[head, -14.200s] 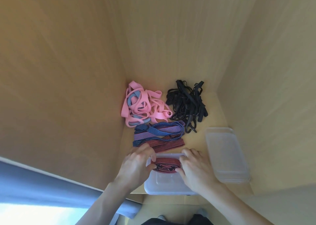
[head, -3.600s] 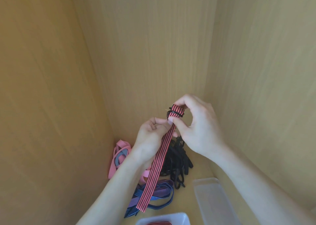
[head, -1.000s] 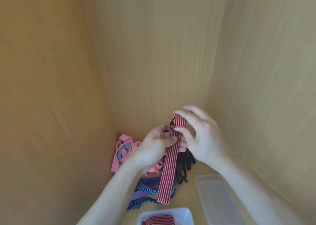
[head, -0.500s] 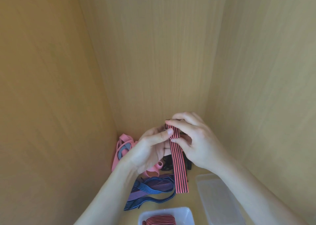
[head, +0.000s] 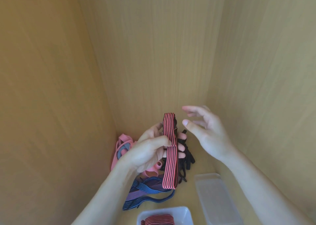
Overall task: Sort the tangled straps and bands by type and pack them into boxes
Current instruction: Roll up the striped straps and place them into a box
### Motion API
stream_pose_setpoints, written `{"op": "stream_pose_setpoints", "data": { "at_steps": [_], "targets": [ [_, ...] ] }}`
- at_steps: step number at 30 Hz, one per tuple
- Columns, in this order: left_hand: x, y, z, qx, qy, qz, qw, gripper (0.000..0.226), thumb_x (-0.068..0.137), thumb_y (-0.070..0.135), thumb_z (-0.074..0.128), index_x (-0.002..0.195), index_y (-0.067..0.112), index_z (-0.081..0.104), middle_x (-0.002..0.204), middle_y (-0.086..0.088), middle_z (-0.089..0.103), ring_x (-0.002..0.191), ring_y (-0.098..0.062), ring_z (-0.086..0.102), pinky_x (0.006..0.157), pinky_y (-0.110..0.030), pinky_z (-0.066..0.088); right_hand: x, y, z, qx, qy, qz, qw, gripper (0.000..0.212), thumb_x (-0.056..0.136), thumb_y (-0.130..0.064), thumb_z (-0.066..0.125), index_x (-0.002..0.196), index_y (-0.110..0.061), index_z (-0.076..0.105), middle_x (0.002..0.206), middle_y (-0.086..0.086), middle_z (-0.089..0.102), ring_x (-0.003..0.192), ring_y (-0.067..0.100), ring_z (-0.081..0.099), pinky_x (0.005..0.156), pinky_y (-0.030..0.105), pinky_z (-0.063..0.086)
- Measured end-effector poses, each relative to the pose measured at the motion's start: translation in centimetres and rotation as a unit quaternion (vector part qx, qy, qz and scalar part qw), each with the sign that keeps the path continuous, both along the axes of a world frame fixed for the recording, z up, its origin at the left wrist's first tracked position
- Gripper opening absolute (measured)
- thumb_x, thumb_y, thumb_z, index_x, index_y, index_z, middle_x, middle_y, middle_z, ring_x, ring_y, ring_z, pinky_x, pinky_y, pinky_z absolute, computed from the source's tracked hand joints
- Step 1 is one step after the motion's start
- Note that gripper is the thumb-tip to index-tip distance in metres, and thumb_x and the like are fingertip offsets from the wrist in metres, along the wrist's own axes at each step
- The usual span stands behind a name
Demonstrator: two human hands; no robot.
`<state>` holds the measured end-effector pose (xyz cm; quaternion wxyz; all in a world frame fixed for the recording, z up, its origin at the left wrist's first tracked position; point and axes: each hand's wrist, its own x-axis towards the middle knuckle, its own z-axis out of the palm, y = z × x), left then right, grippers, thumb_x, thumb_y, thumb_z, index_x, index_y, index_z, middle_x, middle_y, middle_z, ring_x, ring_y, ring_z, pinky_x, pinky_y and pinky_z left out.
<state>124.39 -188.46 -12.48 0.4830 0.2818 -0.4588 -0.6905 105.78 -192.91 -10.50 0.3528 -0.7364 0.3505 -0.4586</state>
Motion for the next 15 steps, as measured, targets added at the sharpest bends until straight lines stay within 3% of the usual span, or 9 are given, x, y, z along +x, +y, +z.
{"op": "stream_pose_setpoints", "data": {
  "at_steps": [4, 6, 8, 11, 13, 15],
  "targets": [
    [-0.4, 0.0, -0.3, 0.009, -0.012, -0.009, 1.0, 0.062, 0.074, -0.011, 0.043, 0.135, 0.0, 0.039, 0.098, -0.013, 0.055, 0.077, -0.025, 0.054, 0.078, -0.046, 0.057, -0.1, -0.6, -0.1, 0.088, 0.032, 0.023, 0.995, 0.032, 0.091, -0.037, 0.066, 0.121, -0.025, 0.067, 0.124, -0.01, 0.061, 0.113, -0.005, 0.057, 0.097, 0.023, 0.044],
    [-0.4, -0.2, -0.6, 0.013, -0.02, -0.016, 1.0, 0.07, 0.071, -0.011, 0.04, 0.14, 0.0, 0.037, 0.093, -0.012, 0.051, 0.074, -0.024, 0.049, 0.073, -0.041, 0.053, 0.1, -0.7, -0.3, 0.109, 0.029, 0.039, 0.993, 0.042, 0.084, -0.051, 0.064, 0.117, -0.025, 0.07, 0.123, -0.007, 0.063, 0.114, -0.002, 0.059, 0.103, 0.025, 0.042],
    [-0.4, -0.4, -1.1, 0.015, -0.038, -0.03, 0.999, 0.08, 0.069, -0.011, 0.039, 0.145, 0.015, 0.039, 0.09, -0.011, 0.052, 0.072, -0.023, 0.049, 0.068, -0.039, 0.049, 0.3, -0.7, -0.6, 0.117, 0.033, 0.059, 0.991, 0.041, 0.086, -0.055, 0.065, 0.113, -0.025, 0.072, 0.121, -0.004, 0.065, 0.115, 0.004, 0.061, 0.108, 0.032, 0.041],
    [-0.5, -0.6, -1.7, 0.013, -0.08, -0.018, 0.997, 0.079, 0.069, -0.009, 0.043, 0.141, 0.025, 0.037, 0.091, -0.01, 0.055, 0.073, -0.024, 0.054, 0.068, -0.041, 0.047, 0.5, -0.5, -1.0, 0.112, 0.036, 0.075, 0.99, 0.026, 0.092, -0.047, 0.067, 0.104, -0.025, 0.073, 0.111, 0.005, 0.068, 0.092, 0.015, 0.07, 0.097, 0.04, 0.051],
    [-0.6, -0.7, -2.1, 0.008, -0.102, 0.003, 0.995, 0.075, 0.071, -0.009, 0.045, 0.14, 0.021, 0.036, 0.095, -0.013, 0.059, 0.076, -0.026, 0.058, 0.072, -0.04, 0.051, 0.5, -0.4, -0.8, 0.11, 0.027, 0.081, 0.99, 0.017, 0.095, -0.036, 0.068, 0.101, -0.02, 0.072, 0.099, 0.011, 0.07, 0.07, 0.023, 0.068, 0.081, 0.045, 0.056],
    [-0.6, -0.6, -2.3, 0.006, -0.104, 0.014, 0.994, 0.068, 0.075, -0.011, 0.046, 0.14, 0.01, 0.038, 0.104, -0.019, 0.064, 0.086, -0.029, 0.064, 0.082, -0.037, 0.055, 0.3, -0.5, -0.6, 0.106, 0.016, 0.094, 0.99, 0.011, 0.096, -0.026, 0.068, 0.1, -0.016, 0.072, 0.088, 0.011, 0.073, 0.066, 0.026, 0.064, 0.076, 0.046, 0.056]
  ]
}}
